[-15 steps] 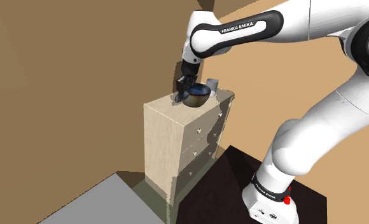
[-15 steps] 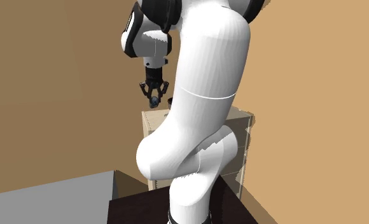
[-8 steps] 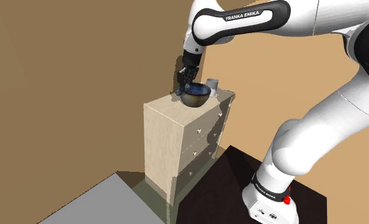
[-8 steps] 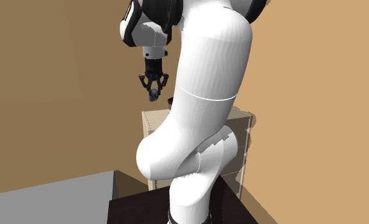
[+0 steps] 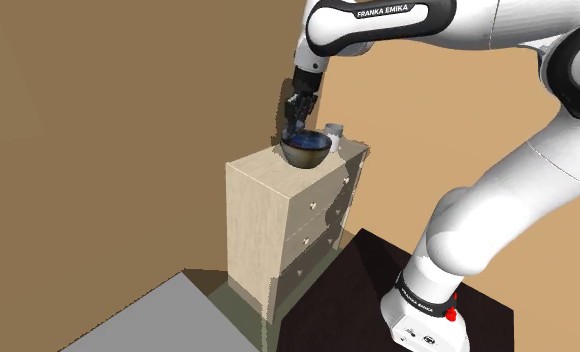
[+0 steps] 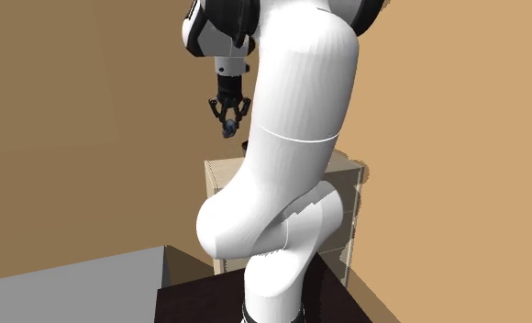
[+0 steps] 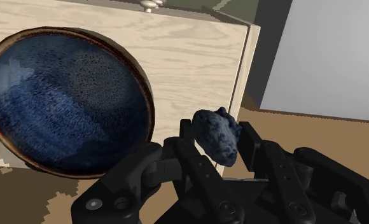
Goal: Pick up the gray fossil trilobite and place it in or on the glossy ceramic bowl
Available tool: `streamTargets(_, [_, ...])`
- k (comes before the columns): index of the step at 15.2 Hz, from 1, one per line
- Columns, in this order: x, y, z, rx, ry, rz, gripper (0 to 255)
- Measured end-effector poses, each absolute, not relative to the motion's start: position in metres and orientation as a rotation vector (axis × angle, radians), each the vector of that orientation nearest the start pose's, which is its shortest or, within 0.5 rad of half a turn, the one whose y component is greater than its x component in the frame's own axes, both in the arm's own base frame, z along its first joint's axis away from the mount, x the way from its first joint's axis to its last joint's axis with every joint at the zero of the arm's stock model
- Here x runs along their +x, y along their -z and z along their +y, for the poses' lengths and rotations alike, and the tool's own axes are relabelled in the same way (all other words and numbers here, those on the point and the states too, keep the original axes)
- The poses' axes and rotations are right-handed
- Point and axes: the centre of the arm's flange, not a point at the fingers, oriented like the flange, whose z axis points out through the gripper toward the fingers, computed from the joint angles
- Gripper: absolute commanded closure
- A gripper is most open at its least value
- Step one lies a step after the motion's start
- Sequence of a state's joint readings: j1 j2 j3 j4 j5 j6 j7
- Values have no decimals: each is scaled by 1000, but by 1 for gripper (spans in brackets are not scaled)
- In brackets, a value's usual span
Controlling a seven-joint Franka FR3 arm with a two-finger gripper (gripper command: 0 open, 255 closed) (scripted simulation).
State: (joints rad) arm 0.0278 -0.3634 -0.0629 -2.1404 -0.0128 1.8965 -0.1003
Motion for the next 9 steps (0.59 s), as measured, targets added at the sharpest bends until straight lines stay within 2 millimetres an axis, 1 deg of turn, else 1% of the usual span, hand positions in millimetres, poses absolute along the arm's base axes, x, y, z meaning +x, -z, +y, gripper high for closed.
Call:
streamTargets(2, [467, -567, -39, -3132, 188, -112, 255])
streamTargets(4, [473, -562, -69, -3132, 187, -111, 255])
streamTargets(5, [475, -563, -83, -3132, 187, -111, 255])
streamTargets(7, [481, -566, -107, -3132, 187, -111, 255])
streamTargets(9, [490, -565, -129, -3132, 187, -111, 255])
